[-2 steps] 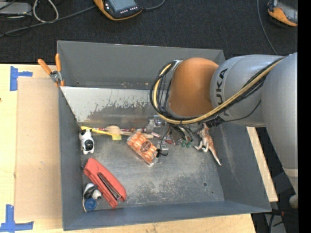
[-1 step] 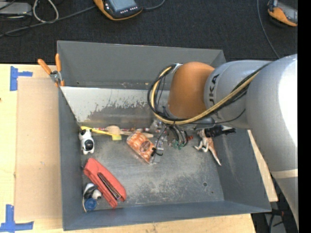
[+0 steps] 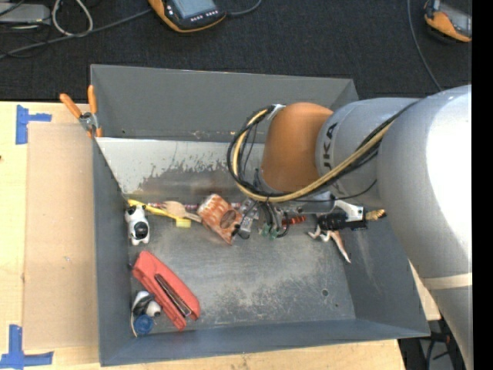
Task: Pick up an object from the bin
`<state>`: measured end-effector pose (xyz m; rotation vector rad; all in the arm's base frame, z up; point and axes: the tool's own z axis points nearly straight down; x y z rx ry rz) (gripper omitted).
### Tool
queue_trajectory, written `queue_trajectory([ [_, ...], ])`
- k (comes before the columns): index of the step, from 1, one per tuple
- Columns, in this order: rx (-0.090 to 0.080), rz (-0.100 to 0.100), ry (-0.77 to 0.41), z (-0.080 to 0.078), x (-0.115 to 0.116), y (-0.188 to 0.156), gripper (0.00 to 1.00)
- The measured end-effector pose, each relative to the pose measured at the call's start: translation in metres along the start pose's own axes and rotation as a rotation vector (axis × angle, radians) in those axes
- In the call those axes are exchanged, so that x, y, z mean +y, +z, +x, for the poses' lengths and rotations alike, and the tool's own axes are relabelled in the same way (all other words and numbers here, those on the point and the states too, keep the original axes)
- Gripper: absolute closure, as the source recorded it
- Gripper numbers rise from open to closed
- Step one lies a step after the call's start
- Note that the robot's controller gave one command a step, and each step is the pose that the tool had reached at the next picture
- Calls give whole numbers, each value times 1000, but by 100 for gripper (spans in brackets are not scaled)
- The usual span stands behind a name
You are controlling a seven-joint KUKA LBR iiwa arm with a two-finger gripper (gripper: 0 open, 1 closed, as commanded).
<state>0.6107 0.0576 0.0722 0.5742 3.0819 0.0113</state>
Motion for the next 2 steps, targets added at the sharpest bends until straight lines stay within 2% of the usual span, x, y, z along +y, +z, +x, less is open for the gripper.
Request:
queue_trajectory([
  [1, 0, 0, 0, 0, 0, 0, 100],
  [2, 7, 3, -21, 13, 13, -60, 100],
])
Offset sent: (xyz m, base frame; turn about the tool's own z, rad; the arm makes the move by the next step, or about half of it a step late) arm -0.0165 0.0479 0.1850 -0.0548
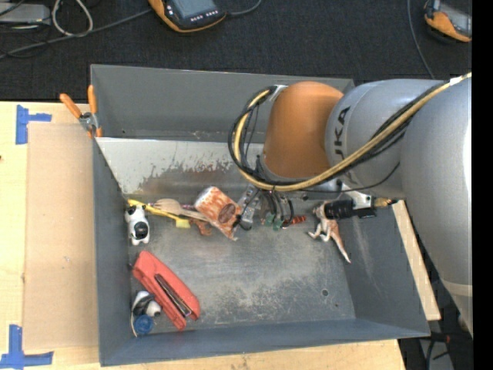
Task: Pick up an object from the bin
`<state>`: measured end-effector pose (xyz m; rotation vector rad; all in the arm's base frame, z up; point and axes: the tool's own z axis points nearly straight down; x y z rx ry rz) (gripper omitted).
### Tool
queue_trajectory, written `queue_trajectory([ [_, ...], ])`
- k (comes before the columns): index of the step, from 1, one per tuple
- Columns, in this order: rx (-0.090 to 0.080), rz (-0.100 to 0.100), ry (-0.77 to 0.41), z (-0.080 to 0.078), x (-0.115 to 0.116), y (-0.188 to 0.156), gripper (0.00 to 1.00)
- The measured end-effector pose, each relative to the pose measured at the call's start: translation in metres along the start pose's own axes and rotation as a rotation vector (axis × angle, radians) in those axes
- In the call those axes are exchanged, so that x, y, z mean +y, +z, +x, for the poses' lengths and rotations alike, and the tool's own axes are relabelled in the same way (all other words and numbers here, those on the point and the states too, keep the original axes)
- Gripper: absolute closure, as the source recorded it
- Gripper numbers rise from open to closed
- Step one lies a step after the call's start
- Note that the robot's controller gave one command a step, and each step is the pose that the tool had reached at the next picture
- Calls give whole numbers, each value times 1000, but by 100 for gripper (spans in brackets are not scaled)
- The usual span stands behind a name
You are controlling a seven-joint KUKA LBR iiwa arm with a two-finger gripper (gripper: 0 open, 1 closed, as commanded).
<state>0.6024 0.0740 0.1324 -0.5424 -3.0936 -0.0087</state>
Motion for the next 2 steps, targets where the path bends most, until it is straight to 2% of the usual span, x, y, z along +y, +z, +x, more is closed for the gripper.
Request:
queue_trajectory([
  [1, -12, -4, -265, 0, 23, -1, 100],
  [2, 2, 0, -353, 7, 13, -52, 100],
])
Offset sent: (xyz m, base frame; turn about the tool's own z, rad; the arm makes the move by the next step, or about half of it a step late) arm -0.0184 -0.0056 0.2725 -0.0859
